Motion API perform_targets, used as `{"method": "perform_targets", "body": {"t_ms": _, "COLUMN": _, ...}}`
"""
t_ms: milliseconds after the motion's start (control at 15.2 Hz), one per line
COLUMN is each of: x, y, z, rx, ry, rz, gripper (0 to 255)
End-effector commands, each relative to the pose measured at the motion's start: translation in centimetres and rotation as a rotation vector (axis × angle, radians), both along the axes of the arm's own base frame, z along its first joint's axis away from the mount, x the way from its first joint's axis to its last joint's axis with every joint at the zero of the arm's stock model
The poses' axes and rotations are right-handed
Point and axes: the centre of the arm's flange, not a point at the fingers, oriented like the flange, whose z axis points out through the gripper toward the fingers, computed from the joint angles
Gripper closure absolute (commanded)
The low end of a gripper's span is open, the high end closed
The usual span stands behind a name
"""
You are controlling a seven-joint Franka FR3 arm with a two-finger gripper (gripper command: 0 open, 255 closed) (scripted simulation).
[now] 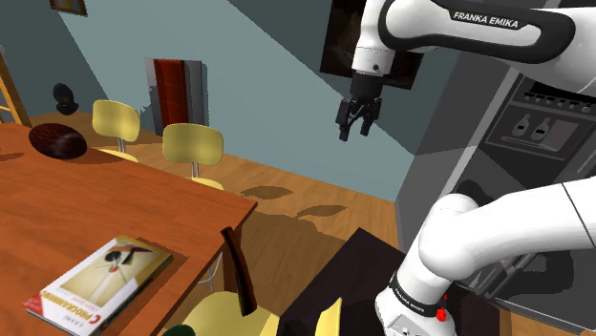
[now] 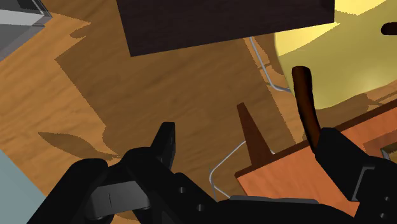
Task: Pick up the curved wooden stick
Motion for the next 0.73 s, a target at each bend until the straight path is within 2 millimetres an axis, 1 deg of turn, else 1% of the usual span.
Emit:
{"method": "perform_targets", "body": {"t_ms": 0, "x": 0.0, "y": 0.0, "z": 0.0, "rx": 0.0, "ry": 0.0, "rz": 0.0, "gripper": 0}}
{"method": "perform_targets", "body": {"t_ms": 660, "x": 3.8, "y": 8.5, "z": -10.2, "rx": -0.069, "ry": 0.002, "rz": -0.097, "gripper": 0}}
